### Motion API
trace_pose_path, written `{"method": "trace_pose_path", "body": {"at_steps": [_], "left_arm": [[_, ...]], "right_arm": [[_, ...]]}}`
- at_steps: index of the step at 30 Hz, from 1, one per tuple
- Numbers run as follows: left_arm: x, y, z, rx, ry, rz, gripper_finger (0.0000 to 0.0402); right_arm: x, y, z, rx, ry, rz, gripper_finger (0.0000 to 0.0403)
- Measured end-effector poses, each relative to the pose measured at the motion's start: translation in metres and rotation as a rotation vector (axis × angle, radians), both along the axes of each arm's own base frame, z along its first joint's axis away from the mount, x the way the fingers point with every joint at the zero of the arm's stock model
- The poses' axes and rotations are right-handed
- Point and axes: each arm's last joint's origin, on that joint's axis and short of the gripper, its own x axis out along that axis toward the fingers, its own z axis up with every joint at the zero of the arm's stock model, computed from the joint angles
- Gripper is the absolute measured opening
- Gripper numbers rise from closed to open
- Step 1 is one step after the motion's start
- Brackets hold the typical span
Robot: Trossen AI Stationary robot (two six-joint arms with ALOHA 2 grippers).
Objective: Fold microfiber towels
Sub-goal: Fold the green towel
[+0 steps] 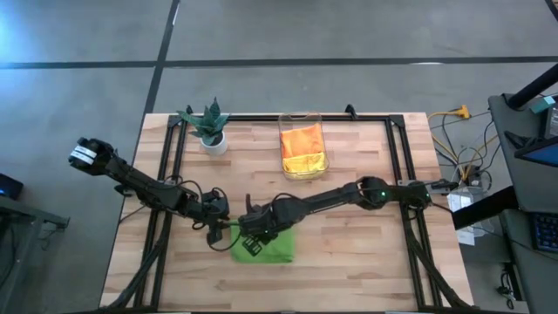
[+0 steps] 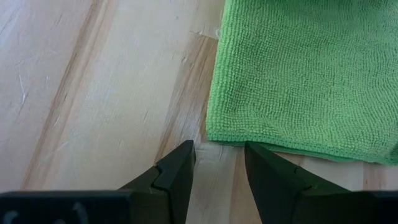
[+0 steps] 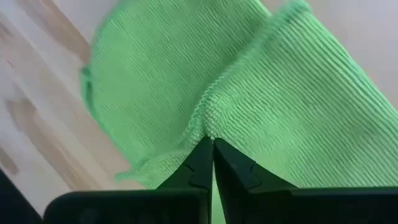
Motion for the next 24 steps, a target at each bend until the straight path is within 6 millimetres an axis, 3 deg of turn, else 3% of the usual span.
{"method": "trace_pose_path", "body": {"at_steps": [17,24], "left_arm": [[0.0,0.0,0.0,0.0,0.004,0.001,0.0131],[0.0,0.0,0.0,-0.002,0.005,0.004,0.0131]], "right_arm": [[-0.052,0.032,0.026,-0.136,0.283,0.085,0.0008],[-0.07,0.027,0.033,-0.177,0.373,0.05,0.0008]]}}
